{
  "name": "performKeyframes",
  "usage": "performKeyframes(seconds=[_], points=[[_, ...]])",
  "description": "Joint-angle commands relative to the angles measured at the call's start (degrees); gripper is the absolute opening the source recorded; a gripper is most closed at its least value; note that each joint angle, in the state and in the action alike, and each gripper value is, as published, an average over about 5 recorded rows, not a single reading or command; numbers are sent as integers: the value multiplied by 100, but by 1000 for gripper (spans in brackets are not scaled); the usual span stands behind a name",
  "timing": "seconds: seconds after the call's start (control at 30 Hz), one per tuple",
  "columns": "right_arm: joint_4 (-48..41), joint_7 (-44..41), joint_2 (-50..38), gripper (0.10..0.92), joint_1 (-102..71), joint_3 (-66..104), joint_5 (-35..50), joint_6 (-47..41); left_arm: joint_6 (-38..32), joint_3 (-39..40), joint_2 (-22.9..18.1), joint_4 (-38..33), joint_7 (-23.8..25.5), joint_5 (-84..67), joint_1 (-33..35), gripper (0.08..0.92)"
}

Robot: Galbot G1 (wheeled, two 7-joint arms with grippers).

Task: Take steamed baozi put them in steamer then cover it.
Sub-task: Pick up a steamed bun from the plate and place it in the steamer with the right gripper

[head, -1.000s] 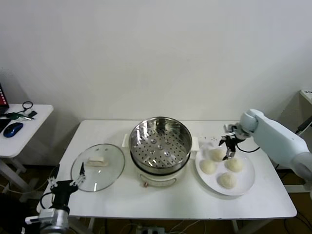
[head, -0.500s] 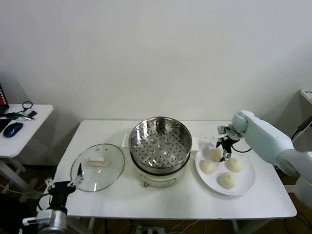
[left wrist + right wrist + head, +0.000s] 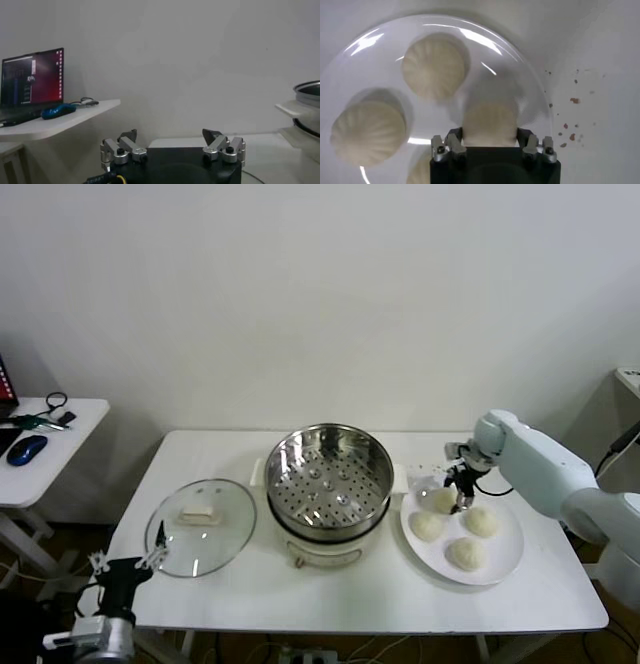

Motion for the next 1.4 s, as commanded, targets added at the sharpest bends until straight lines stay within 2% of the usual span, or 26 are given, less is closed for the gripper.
performKeyframes(seconds=[0.03,0.33,0.6,1.0,1.4], points=[[240,-18,-87,683,266,-201,148,105,0,-17,-1,-22,-3,11,13,823],[1202,-233,-276,687,1936,-1476,538,967,-12,-18,21,-42,-4,0,71,823],[1745,-463,202,687,3205,-2170,455,1802,10,22,31,-84,18,30,126,823],[2456,-324,1512,691,3021,-1559,-1201,3159,63,100,65,-160,23,51,189,823],[2218,-181,2348,698,2059,-1101,-2694,3691,101,149,121,-248,-1,168,261,823]])
